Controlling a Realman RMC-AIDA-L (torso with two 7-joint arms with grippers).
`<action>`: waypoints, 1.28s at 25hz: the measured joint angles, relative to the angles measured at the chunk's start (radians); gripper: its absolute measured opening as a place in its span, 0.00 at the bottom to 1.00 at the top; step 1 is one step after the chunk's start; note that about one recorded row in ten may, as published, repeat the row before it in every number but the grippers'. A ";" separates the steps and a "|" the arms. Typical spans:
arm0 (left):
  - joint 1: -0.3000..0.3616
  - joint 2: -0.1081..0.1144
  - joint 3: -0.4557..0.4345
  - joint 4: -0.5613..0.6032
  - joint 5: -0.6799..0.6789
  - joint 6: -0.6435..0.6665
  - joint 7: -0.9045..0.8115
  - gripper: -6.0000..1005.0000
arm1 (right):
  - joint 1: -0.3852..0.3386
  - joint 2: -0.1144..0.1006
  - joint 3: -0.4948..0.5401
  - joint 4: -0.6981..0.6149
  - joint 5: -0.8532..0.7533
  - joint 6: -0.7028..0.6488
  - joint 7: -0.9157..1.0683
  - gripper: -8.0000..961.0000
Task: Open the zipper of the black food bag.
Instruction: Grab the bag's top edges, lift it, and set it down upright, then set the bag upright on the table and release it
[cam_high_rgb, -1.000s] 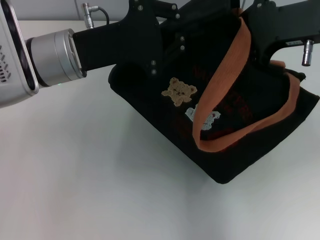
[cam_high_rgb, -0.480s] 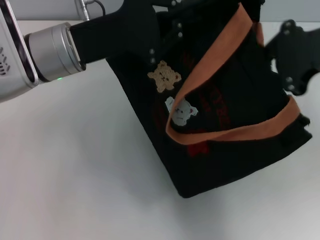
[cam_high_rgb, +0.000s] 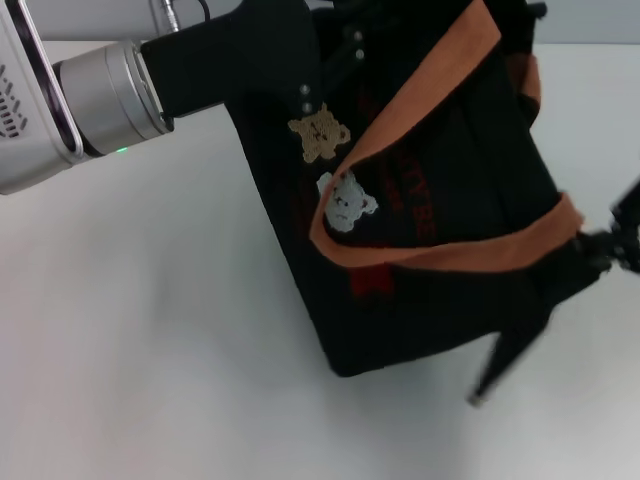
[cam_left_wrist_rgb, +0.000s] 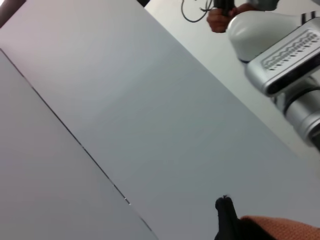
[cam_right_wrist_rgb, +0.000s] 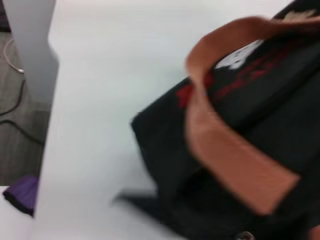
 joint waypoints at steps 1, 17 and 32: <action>0.001 0.000 0.002 -0.002 -0.006 -0.004 0.000 0.13 | -0.010 0.001 0.008 -0.006 -0.001 -0.015 0.001 0.02; 0.207 0.000 -0.041 -0.340 -0.206 -0.089 0.140 0.13 | -0.060 -0.006 0.439 0.436 0.312 0.160 0.090 0.14; 0.475 0.001 -0.011 -0.463 -0.145 -0.042 0.121 0.23 | -0.095 0.001 0.473 0.788 0.437 0.128 -0.156 0.62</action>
